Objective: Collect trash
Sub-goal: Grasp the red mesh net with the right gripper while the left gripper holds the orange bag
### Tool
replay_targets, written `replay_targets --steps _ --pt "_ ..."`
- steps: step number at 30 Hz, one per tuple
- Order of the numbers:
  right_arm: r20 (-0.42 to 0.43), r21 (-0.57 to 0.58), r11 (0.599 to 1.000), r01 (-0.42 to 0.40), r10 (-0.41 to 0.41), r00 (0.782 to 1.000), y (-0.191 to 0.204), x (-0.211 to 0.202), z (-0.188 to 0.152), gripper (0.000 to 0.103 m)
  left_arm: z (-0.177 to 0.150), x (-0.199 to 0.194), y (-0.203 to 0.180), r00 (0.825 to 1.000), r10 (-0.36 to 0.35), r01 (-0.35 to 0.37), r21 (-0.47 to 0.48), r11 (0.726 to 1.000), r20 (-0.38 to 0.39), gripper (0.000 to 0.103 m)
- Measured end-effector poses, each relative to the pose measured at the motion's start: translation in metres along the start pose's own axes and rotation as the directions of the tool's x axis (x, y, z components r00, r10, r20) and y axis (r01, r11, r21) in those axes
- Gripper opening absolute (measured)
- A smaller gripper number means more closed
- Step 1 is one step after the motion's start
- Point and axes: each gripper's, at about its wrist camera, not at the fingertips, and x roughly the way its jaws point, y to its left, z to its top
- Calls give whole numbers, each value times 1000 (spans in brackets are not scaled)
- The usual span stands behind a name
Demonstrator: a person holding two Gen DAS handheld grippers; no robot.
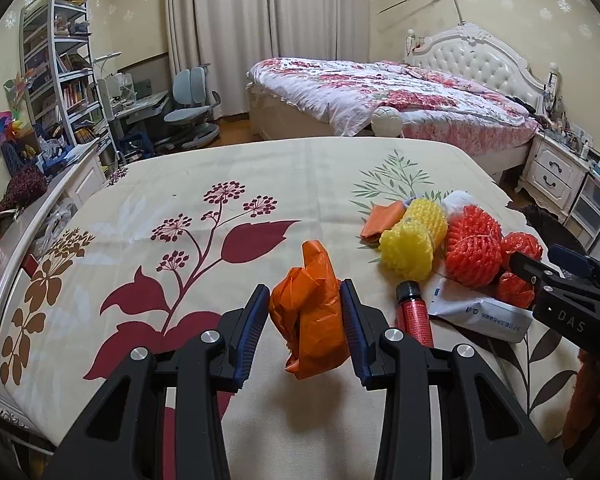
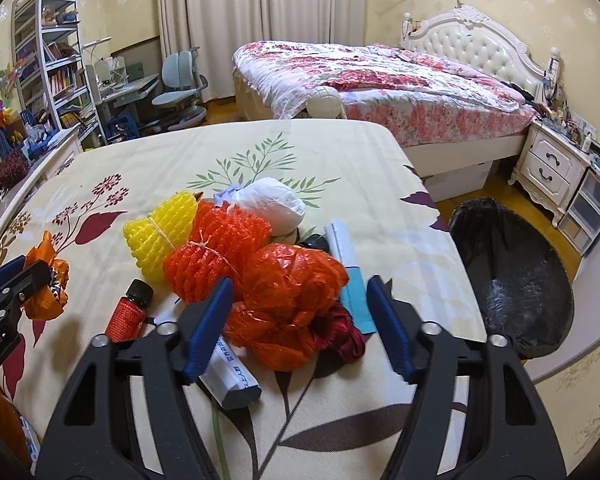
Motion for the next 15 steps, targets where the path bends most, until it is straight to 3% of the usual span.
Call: replay_targets --steps 1,2,15 --pt "-7 0 1000 -9 9 1000 1 2 0 44 -1 0 0 1000 -1 1 0 1000 -3 39" --pt "-11 3 1000 -17 17 1000 1 3 -1 41 -2 1 0 1000 -3 3 -1 1000 -5 39" --pt "64 30 999 -43 41 997 -14 -35 -3 35 0 -15 -14 999 -40 39 13 999 30 39"
